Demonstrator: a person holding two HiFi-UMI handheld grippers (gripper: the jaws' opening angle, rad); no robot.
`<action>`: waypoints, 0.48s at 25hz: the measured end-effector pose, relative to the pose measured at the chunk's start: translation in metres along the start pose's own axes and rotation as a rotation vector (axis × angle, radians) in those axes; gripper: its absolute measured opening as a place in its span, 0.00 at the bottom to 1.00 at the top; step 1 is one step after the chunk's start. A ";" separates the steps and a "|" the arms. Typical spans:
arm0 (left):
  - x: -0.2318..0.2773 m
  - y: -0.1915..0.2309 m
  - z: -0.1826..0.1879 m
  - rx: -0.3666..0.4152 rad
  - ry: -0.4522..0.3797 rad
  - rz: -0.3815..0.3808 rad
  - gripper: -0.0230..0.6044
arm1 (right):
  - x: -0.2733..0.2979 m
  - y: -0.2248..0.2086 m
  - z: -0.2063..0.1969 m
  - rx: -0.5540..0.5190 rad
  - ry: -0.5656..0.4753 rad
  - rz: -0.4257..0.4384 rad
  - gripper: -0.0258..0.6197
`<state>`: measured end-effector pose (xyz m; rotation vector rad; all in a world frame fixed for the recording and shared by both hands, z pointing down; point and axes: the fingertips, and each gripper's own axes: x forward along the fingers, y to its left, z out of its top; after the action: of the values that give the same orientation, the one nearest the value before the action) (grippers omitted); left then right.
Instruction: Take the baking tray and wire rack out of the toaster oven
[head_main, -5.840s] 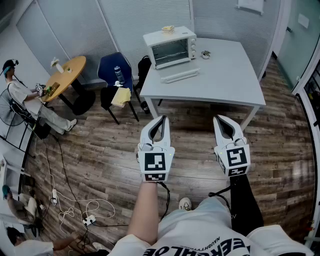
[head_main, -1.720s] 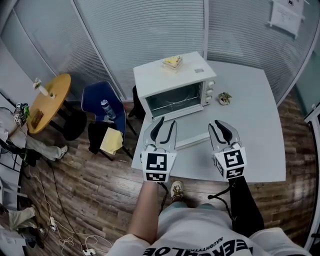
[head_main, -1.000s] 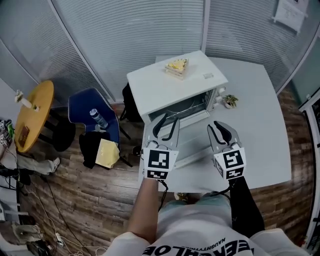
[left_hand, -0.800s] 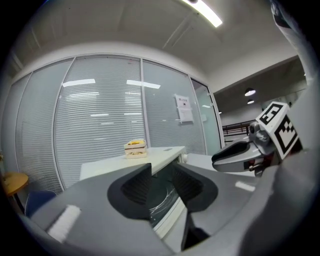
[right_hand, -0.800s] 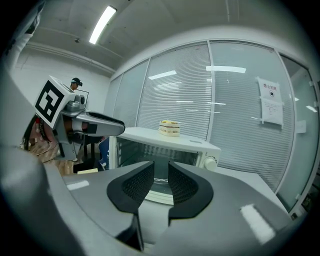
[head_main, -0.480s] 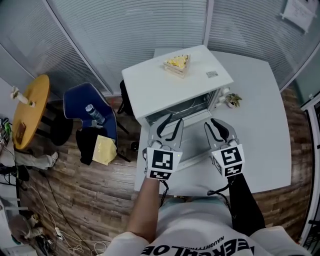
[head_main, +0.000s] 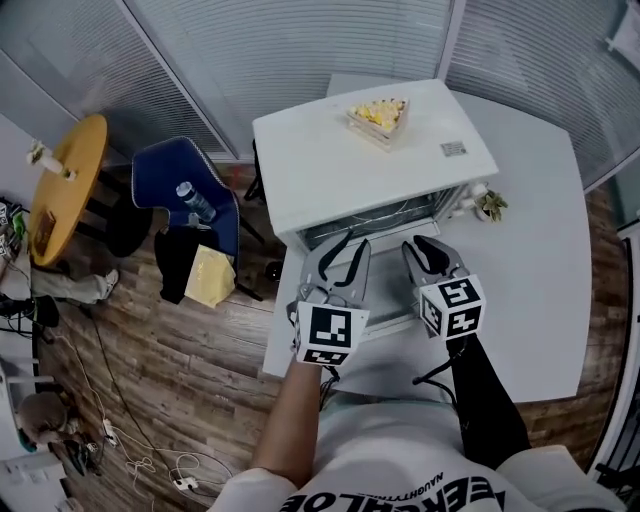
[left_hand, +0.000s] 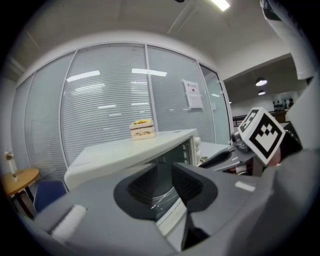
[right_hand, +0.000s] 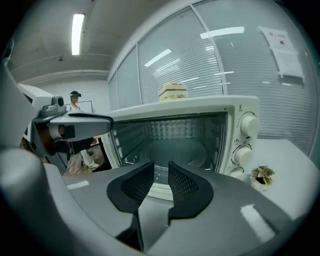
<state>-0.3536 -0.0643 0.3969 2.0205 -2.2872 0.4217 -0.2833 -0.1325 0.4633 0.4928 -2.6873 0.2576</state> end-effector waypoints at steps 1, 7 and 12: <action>0.001 0.002 -0.004 -0.007 0.007 0.008 0.28 | 0.004 -0.002 -0.002 0.032 -0.004 0.008 0.14; 0.001 0.012 -0.019 -0.032 0.024 0.069 0.28 | 0.032 -0.012 -0.019 0.292 -0.008 0.064 0.19; -0.001 0.016 -0.030 -0.053 0.042 0.092 0.28 | 0.054 -0.010 -0.035 0.571 -0.003 0.114 0.20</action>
<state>-0.3733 -0.0549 0.4226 1.8702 -2.3471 0.4003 -0.3136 -0.1496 0.5183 0.4937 -2.6216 1.0711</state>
